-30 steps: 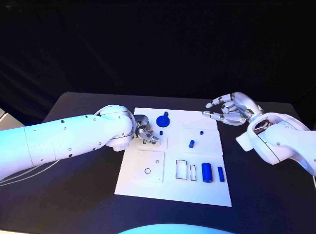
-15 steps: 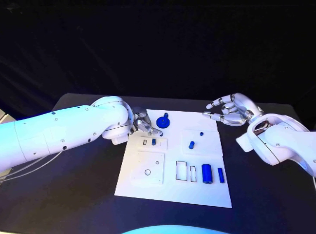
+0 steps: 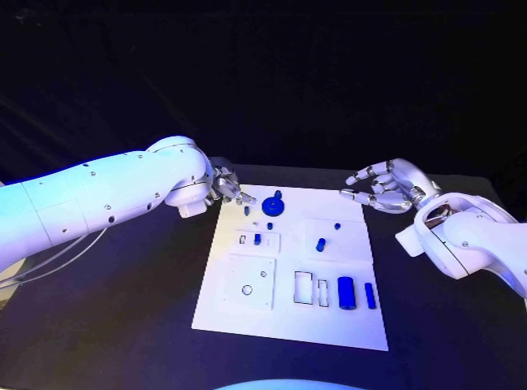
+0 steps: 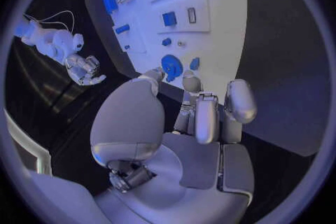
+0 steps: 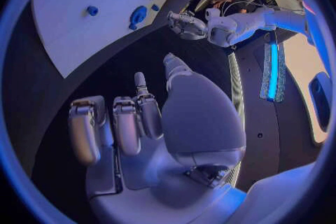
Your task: Assemble the parts on the task board
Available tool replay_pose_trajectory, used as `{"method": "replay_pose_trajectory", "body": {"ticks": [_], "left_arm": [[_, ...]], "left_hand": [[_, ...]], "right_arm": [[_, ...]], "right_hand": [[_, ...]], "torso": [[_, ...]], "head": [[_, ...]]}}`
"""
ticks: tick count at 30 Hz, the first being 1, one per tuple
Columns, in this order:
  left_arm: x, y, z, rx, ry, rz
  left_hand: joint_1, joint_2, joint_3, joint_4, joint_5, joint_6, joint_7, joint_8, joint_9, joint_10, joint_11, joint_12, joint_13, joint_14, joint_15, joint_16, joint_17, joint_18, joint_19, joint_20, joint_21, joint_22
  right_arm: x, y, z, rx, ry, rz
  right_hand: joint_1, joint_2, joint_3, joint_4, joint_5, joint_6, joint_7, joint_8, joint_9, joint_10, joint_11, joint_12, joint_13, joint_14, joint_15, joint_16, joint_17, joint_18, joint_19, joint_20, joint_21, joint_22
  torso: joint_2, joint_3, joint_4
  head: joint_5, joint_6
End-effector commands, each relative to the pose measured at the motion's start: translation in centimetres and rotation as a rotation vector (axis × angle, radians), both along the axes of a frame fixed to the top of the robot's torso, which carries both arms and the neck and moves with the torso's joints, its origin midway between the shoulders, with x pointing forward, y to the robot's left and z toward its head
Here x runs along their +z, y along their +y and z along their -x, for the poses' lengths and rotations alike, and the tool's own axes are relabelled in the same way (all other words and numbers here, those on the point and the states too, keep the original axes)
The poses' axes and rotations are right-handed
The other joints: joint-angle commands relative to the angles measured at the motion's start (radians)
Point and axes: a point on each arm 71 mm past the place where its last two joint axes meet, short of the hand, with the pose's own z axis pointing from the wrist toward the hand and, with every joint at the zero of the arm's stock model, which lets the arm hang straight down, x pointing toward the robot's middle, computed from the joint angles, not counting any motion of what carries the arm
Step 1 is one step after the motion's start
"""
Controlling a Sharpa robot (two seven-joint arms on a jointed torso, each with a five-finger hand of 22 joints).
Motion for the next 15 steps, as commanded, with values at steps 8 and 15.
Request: {"method": "replay_pose_trajectory", "body": {"ticks": [8, 15], "left_arm": [[-0.8, -0.1, -2.1, -0.015, 0.046, -0.026], [-1.7, -0.1, -2.8, -0.015, 0.083, -0.058]], "left_hand": [[0.006, 0.008, 0.003, 0.001, 0.003, -0.001, 0.001, -0.005, -0.005, -0.004, 0.004, -0.003, -0.001, 0.03, 0.01, -0.002, 0.008, 0.008, -0.001, 0.008, -0.003, 0.002], [0.005, 0.011, 0.004, 0.001, 0.001, 0.004, 0.0, -0.005, -0.008, -0.004, 0.004, -0.002, -0.002, 0.03, 0.011, 0.0, 0.011, 0.008, 0.001, 0.009, -0.002, 0.005]], "right_arm": [[0.0, 0.1, 0.1, 0.012, -0.005, -0.003], [0.0, 0.1, 0.1, 0.013, -0.004, -0.003]], "right_hand": [[-0.003, 0.004, -0.008, 0.0, 0.007, -0.008, 0.0, 0.004, -0.002, -0.008, 0.001, -0.005, 0.145, 0.098, -0.002, -0.006, 0.238, -0.001, 0.094, -0.002, -0.005, 0.25], [-0.003, 0.004, -0.008, 0.0, 0.007, -0.008, 0.0, 0.004, -0.002, -0.008, 0.001, -0.005, 0.145, 0.098, -0.002, -0.006, 0.238, -0.001, 0.094, -0.002, -0.005, 0.25]], "torso": [[0.006, -0.0018, -0.0039], [0.014, -0.0046, -0.0075]], "head": [[0.0, 0.003], [0.0, 0.004]]}}
